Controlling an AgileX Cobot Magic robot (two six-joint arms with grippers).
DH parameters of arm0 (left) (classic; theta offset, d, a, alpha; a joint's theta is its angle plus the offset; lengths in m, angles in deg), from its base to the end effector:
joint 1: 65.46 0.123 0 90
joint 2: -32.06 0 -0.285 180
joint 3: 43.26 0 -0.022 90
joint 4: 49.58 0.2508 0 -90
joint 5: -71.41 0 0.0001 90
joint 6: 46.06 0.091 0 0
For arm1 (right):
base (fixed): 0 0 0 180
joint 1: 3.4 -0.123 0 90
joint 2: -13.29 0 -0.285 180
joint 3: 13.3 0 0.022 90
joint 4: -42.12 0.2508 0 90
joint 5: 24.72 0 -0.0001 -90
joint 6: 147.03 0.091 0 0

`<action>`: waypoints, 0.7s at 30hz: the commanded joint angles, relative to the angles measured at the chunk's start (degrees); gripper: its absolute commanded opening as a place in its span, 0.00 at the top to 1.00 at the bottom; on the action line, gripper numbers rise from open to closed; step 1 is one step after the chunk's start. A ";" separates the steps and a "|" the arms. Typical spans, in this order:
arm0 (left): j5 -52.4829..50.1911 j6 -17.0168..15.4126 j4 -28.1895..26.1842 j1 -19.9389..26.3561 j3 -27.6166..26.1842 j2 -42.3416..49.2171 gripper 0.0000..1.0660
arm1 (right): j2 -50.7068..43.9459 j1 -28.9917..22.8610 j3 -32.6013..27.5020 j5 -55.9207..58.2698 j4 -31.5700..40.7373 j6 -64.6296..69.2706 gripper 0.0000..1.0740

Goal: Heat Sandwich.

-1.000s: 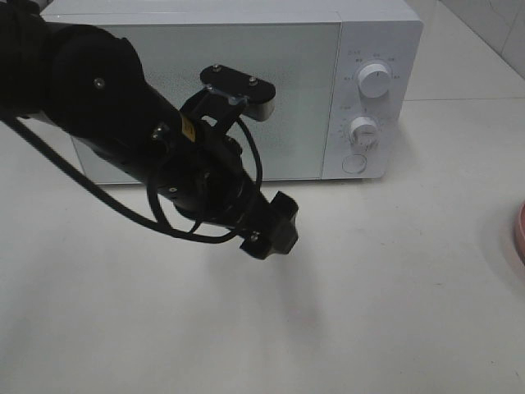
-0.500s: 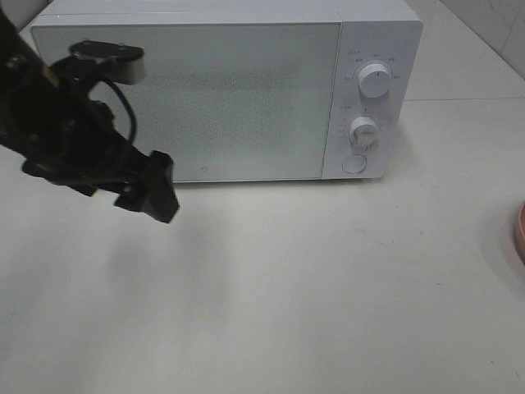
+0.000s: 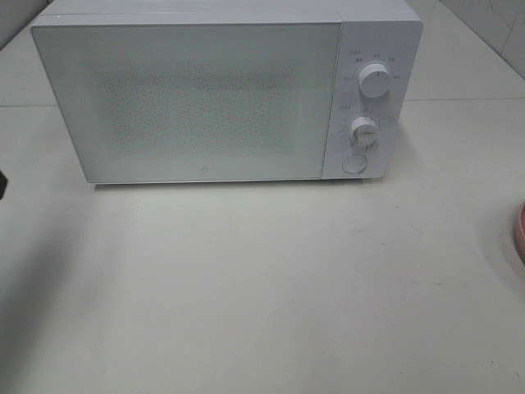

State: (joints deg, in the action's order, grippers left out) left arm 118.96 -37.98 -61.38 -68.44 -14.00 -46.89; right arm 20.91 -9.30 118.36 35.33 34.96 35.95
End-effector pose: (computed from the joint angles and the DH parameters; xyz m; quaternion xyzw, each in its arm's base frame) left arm 0.2272 -0.0256 0.2636 0.0421 0.9730 -0.0793 0.2126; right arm -0.0045 -0.0104 0.2799 -0.0193 0.8462 -0.0213 0.5321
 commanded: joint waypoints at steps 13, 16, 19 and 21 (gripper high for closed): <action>5.73 -0.11 3.15 8.37 10.43 19.88 0.05 | -1.49 0.23 -0.17 -0.52 -0.23 0.23 0.29; 5.73 -0.29 3.61 8.37 13.98 25.15 0.05 | -1.49 0.23 -0.17 -0.52 -0.23 0.23 0.29; 5.73 -0.29 3.78 8.37 15.93 28.02 0.05 | -1.49 0.23 -0.17 -0.52 -0.23 0.23 0.29; 5.73 -0.29 3.67 8.37 18.05 31.86 0.05 | -1.49 0.23 -0.17 -0.52 -0.23 0.23 0.29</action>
State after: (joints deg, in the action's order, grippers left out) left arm 124.63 -37.98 -57.95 -60.30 2.15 -18.18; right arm 20.91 -9.30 118.36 35.33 34.96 35.95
